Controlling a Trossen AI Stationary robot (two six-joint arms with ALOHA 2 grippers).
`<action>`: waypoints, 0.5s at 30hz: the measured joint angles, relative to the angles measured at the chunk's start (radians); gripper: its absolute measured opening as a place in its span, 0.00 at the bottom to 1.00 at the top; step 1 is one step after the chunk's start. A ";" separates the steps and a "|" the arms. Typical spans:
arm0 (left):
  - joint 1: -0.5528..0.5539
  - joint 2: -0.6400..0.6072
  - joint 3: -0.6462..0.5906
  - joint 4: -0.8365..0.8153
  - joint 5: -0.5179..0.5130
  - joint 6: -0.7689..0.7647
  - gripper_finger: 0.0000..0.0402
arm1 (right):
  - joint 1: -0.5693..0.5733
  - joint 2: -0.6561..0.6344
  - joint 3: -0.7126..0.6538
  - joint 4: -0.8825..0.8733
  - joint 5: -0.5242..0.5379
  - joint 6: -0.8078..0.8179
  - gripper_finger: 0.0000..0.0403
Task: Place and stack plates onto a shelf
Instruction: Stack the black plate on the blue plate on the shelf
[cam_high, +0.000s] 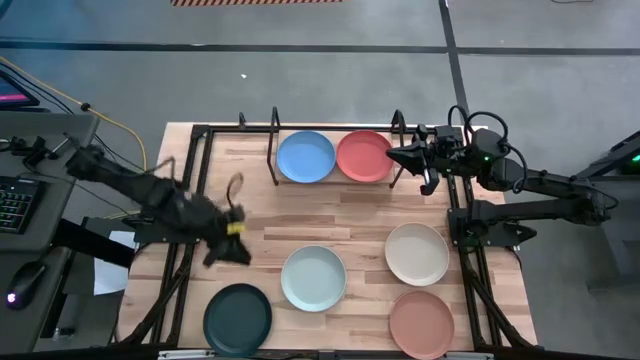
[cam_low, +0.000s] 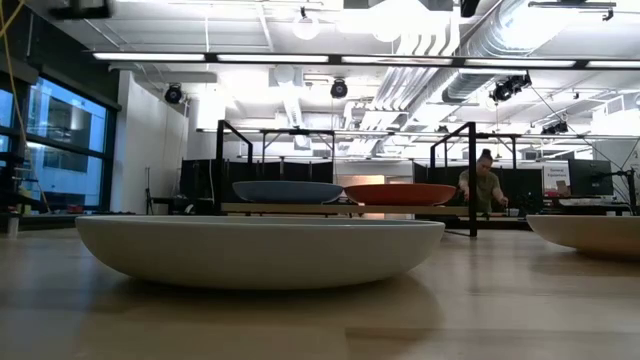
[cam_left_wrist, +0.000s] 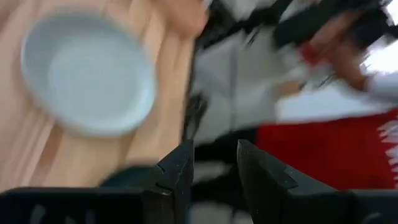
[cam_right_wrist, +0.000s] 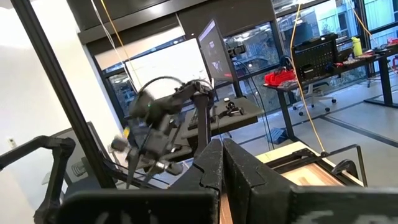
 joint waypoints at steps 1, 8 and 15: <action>-0.042 0.022 0.000 -0.042 -0.020 -0.001 0.28 | 0.000 0.000 0.000 -0.004 0.000 -0.001 0.00; -0.223 0.207 0.000 -0.232 -0.161 0.105 0.28 | 0.000 0.000 0.000 -0.014 0.000 0.009 0.00; -0.265 0.366 0.000 -0.219 -0.187 0.155 0.28 | 0.000 0.000 0.000 -0.025 0.001 0.023 0.00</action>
